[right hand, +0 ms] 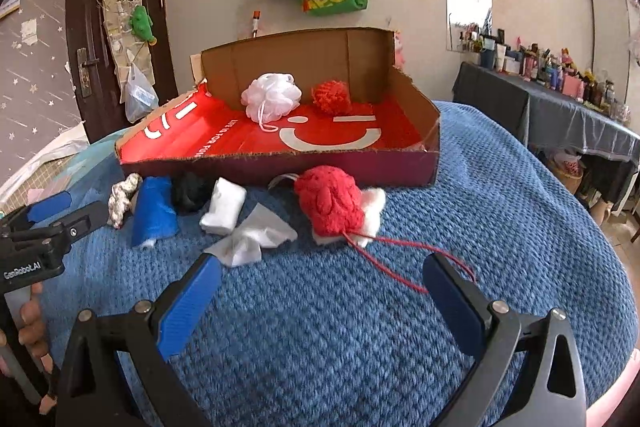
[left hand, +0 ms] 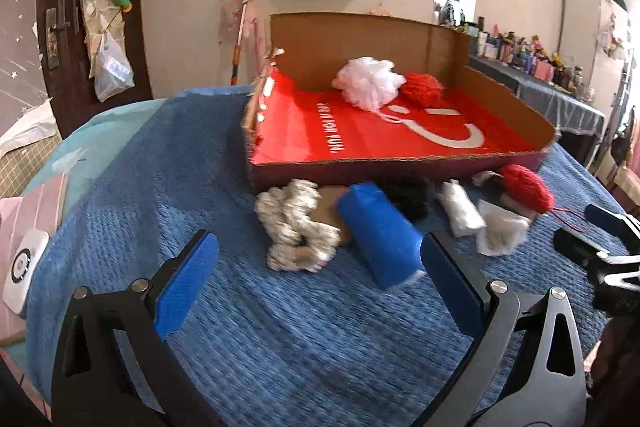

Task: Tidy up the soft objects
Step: 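Withdraw both tools from the box back over the blanket, then grasp the white rope knot with the left tool while the right tool grasps the red knitted ball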

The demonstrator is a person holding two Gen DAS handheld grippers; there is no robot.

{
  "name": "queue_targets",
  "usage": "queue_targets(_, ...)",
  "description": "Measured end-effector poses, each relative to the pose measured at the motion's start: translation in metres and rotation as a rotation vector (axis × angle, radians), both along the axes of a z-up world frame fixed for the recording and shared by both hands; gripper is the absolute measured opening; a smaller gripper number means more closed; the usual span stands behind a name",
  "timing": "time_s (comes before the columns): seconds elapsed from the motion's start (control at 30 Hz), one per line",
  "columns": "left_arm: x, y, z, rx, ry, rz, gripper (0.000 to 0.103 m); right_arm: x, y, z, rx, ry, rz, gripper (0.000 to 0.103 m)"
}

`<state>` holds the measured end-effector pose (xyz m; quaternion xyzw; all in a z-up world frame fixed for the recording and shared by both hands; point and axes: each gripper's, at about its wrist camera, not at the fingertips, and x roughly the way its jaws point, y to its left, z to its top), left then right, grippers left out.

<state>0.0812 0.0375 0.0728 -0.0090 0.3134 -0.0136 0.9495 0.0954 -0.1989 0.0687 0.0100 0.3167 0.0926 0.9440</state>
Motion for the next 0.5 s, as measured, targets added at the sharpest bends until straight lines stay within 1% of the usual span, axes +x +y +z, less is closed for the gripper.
queue_targets(0.13,0.014,0.013,0.0,0.018,0.025,0.025,0.103,0.016,-0.002,0.004,0.003,0.025,0.002,0.103)
queue_targets(0.2,0.022,0.018,0.0,0.032,0.041,0.024,0.103,0.027,-0.003,0.005,0.006,0.054,0.012,0.102)
queue_targets(0.27,0.028,0.021,0.0,0.045,0.051,0.025,0.102,0.036,-0.002,0.005,0.005,0.079,0.021,0.097)
queue_targets(0.33,0.036,0.024,-0.001,0.049,0.066,0.02,0.098,0.045,-0.001,0.005,-0.008,0.096,0.024,0.096)
queue_targets(0.4,0.043,0.025,-0.004,0.05,0.086,0.011,0.09,0.053,0.001,0.006,-0.015,0.106,0.031,0.096)
queue_targets(0.5,0.053,0.027,-0.011,0.043,0.128,0.0,0.083,0.062,0.003,0.006,-0.038,0.114,0.033,0.091)
